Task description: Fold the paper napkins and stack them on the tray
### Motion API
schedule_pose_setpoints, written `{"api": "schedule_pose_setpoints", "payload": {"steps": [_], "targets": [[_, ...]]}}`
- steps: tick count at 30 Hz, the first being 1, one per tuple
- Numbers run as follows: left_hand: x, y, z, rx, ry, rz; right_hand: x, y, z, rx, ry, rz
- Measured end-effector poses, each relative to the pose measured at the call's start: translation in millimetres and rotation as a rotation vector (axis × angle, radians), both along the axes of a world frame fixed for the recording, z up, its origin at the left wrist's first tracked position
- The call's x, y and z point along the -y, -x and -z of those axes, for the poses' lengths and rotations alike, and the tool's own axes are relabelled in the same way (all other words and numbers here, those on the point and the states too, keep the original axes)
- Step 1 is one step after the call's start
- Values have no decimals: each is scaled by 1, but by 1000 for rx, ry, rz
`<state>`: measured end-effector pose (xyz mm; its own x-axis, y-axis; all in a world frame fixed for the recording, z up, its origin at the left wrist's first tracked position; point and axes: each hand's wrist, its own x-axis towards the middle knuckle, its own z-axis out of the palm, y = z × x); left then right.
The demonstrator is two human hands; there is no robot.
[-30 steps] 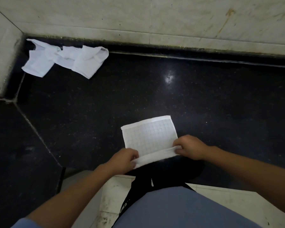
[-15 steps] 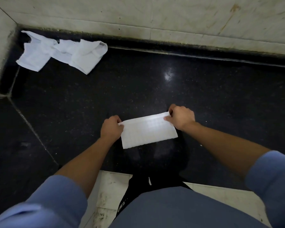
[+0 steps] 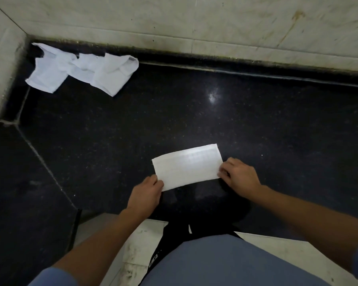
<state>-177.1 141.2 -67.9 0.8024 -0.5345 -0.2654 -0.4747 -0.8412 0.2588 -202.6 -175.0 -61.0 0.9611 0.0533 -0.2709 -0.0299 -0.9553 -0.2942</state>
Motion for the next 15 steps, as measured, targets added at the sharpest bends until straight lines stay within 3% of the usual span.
{"api": "schedule_pose_setpoints", "payload": {"steps": [4,8,13,15], "targets": [[6,-14,-4,86,-30,58,-17,-29,-15,-113,10,260],[10,-24,-4,0,-109,66,-35,-47,-16,-299,-59,479],[8,-23,-6,-32,-59,25,-41,-63,-37,-483,-811,1008],[3,-21,-8,-28,1,-52,-52,-64,-48,-509,-953,993]]}}
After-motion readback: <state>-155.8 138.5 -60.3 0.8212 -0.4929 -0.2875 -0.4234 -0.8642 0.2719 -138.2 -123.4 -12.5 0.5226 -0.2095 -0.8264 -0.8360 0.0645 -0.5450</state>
